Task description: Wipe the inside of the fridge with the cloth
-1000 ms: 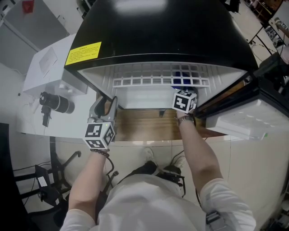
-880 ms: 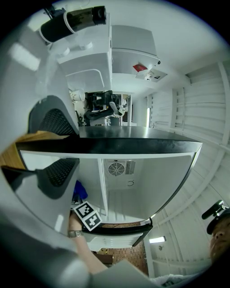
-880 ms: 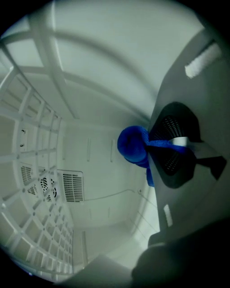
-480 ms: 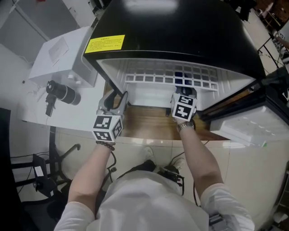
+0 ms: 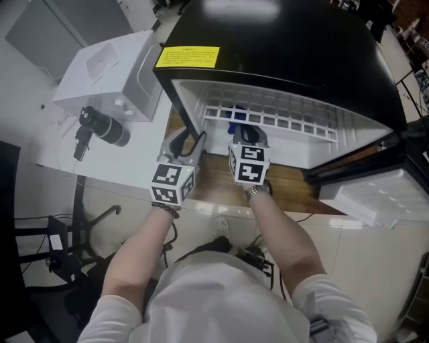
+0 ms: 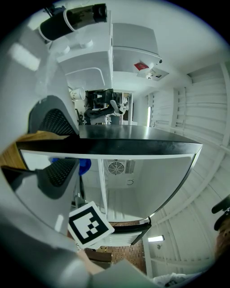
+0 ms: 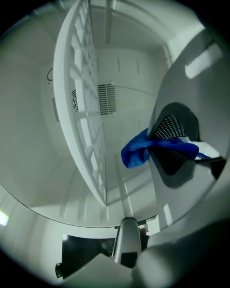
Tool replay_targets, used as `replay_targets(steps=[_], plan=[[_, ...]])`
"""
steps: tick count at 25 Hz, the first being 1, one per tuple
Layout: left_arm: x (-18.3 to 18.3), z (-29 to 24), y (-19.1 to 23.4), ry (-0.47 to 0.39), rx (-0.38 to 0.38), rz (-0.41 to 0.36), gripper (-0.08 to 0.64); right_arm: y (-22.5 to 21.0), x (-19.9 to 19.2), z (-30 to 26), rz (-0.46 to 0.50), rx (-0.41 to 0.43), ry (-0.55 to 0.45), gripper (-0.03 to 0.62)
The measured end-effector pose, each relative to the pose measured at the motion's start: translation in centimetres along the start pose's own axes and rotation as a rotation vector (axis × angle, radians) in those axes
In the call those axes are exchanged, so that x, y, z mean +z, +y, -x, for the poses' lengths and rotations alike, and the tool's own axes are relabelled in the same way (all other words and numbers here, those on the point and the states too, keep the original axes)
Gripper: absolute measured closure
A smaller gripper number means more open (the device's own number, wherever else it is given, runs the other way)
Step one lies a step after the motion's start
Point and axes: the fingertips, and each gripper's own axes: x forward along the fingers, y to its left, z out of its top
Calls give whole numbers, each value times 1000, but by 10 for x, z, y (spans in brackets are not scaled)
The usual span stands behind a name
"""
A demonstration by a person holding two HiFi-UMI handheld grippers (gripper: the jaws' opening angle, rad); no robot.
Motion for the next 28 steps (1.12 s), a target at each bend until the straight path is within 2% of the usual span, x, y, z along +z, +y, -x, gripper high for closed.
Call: replay_targets(steps=[6, 10, 17, 28], plan=[[1, 0, 0, 0, -10, -2, 410, 42, -30, -15, 0, 82, 60, 563], [0, 0, -1, 4, -14, -8, 410, 50, -63, -27, 20, 85, 143, 563], [0, 1, 0, 4, -15, -9, 410, 35, -87, -33, 61, 19, 216, 563], [-6, 3, -1, 14, -9, -7, 410, -16, -96, -15, 32, -83, 242, 563]])
